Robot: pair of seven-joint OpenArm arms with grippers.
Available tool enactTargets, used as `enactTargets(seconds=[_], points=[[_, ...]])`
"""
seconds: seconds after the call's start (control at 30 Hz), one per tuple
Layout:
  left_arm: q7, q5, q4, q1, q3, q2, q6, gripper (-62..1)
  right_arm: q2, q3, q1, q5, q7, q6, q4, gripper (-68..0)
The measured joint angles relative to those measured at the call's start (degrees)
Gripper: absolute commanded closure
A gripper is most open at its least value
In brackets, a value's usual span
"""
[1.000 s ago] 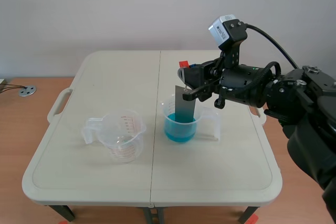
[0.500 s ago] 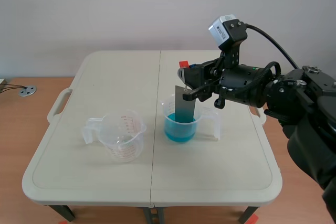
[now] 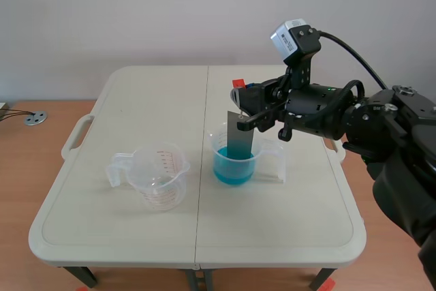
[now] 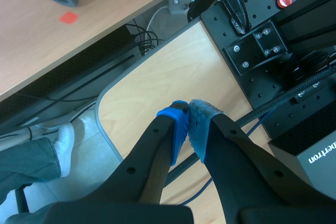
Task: Hold the metal plate by the orange handle, dip it into the blue solution, take it out and point at it, then put the plate back in the beaker on the left.
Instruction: 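Hold the plate still in the solution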
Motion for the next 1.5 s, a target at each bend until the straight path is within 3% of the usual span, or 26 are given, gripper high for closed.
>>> enactTargets(seconds=[0.93, 1.3, 1.5], points=[[0.00, 0.00, 0.00, 0.00, 0.00, 0.00, 0.00, -2.7, 0.00, 0.00, 0.00, 0.00, 0.11, 0.00, 0.26, -1.3], [0.00, 0.00, 0.00, 0.00, 0.00, 0.00, 0.00, -2.7, 0.00, 0.00, -0.13, -0.15, -1.81, -0.02, 8.72, -1.3], [0.00, 0.00, 0.00, 0.00, 0.00, 0.00, 0.00, -2.7, 0.00, 0.94, -0.13, 2.36, -4.61, 0.00, 12.90, -1.3]])
